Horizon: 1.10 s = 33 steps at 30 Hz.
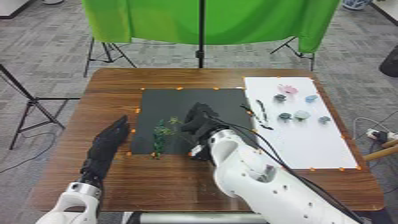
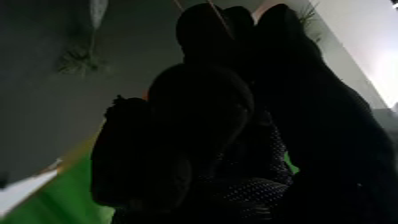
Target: Arrange flowers
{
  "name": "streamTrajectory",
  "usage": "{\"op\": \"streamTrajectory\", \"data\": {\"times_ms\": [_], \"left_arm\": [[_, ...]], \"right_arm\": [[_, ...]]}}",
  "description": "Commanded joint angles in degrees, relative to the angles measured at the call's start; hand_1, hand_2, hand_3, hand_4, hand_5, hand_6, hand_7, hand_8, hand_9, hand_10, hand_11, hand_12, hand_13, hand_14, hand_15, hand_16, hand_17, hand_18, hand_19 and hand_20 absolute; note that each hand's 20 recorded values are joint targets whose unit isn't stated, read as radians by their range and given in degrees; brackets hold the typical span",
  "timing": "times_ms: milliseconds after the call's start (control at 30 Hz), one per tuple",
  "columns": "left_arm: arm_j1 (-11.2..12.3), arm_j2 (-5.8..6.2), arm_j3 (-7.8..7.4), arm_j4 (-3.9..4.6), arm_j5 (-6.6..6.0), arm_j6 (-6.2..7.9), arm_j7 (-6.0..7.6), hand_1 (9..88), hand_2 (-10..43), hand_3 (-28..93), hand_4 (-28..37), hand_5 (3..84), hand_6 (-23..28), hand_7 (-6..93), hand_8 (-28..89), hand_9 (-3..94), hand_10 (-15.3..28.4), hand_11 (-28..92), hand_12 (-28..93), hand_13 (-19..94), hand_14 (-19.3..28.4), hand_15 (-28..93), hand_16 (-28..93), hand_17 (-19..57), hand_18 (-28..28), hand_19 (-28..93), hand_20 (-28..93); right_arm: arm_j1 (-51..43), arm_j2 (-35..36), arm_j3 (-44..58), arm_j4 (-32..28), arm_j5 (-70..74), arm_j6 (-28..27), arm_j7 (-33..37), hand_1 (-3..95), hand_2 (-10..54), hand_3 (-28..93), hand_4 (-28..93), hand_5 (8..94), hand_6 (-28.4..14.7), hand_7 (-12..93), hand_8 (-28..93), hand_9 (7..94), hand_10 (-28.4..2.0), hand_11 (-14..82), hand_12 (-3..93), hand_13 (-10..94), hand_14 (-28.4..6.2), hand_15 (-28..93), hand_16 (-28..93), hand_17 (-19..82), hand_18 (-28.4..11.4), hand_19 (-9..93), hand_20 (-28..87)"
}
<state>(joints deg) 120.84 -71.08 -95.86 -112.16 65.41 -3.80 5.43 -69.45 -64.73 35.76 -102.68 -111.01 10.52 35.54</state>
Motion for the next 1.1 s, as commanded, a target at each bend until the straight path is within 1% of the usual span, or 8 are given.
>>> {"op": "streamTrajectory", "data": {"times_ms": [33,100,200,433,533,600,800,1100], "left_arm": [[0.2,-0.15,0.16,0.41,0.47,-1.83,-1.38,25.3,-2.4,63,-20.9,33.0,4.4,0.9,-3,30.4,10.3,4,15,22,13.3,4,3,0.5,10.0,0,16],[0.3,-0.16,0.08,0.41,0.51,-2.12,-1.52,25.3,-2.4,63,-20.9,32.9,4.4,0.8,-3,30.4,10.4,4,15,22,13.3,4,3,0.4,10.1,0,16],[0.2,-0.21,-0.02,0.48,0.56,-2.62,-1.74,25.3,-2.3,63,-20.8,32.8,4.4,0.7,-3,30.4,10.4,4,15,22,13.4,4,3,0.4,10.1,0,15],[-0.3,-0.37,-0.01,0.59,1.33,-3.71,-2.12,25.3,-2.3,63,-20.7,32.6,4.3,0.6,-3,30.3,10.3,3,15,22,13.4,4,4,0.2,10.2,0,15],[0.1,-0.3,-0.22,0.53,1.15,-3.4,-2.28,25.3,-2.3,63,-20.6,32.5,4.3,0.6,-3,30.3,10.3,3,15,22,13.4,4,3,0.2,10.2,0,15],[0.3,-0.38,-0.25,0.52,1.12,-3.44,-2.39,25.3,-2.3,63,-20.6,32.5,4.3,0.6,-3,30.2,10.3,3,15,22,13.4,4,3,0.2,10.2,0,15],[-0.4,-0.53,0.21,0.62,1.79,-4.23,-2.58,25.4,-2.2,62,-20.5,32.4,4.3,0.5,-3,30.2,10.3,3,15,22,13.5,4,4,0.0,10.2,0,15],[0.0,-0.54,-0.25,0.5,1.88,-4.22,-2.9,25.3,-2.2,62,-20.3,32.3,4.4,0.4,-3,30.0,10.3,3,15,22,13.4,4,4,0.0,10.3,0,15]], "right_arm": [[0.3,-0.2,-0.3,1.1,-3.9,-1.9,-1.0,52.4,-9.5,46,-13,78.8,-2.5,21,19,88.9,-12.6,32.8,26.8,94,-2.5,53,30,69,-7.2,93,43],[0.2,-0.1,-0.3,1.0,-4.0,-2.2,-1.0,47.9,-9.5,52,-17,78.2,-2.5,21,14,88.8,-12.6,32.9,26.7,94,-2.6,52,30,69,-7.0,93,43],[-0.1,0.1,-0.1,0.9,-3.4,-2.2,-1.4,42.0,-9.5,57,-19,78.0,-2.3,23,-4,88.7,-12.7,33.1,26.7,94,-2.8,52,30,69,-7.2,93,42],[-1.9,2.3,1.9,-2.7,-7.9,-2.0,-3.5,40.4,-9.5,56,-19,76.7,-2.5,22,-6,88.5,-12.9,33.4,26.6,94,-3.1,51,30,69,-7.6,93,41],[-2.4,4.3,4.0,-5.3,-2.7,-7.0,-10.2,36.5,-9.5,61,-16,76.3,-2.4,21,-6,88.3,-12.9,33.8,26.6,94,-3.1,51,31,68,-8.2,93,42],[-2.0,5.1,4.4,-7.2,1.1,-12.5,-11.4,33.6,-5.4,63,-14,75.8,-2.2,20,-6,88.3,-12.4,34.9,26.9,94,-3.3,52,31,68,-8.9,93,44],[-0.2,4.5,0.3,-6.9,-2.6,-18.1,-12.1,27.8,8.2,64,-12,73.7,-1.1,14,-8,89.9,-12.3,37.8,27.3,94,-4.0,56,30,68,-10.8,93,50],[-0.7,4.5,0.1,-4.3,-2.0,-21.1,-8.9,26.1,11.3,64,-13,70.4,-1.2,13,-8,90.0,-12.6,38.7,27.4,94,-4.1,57,29,69,-11.3,93,52]]}}
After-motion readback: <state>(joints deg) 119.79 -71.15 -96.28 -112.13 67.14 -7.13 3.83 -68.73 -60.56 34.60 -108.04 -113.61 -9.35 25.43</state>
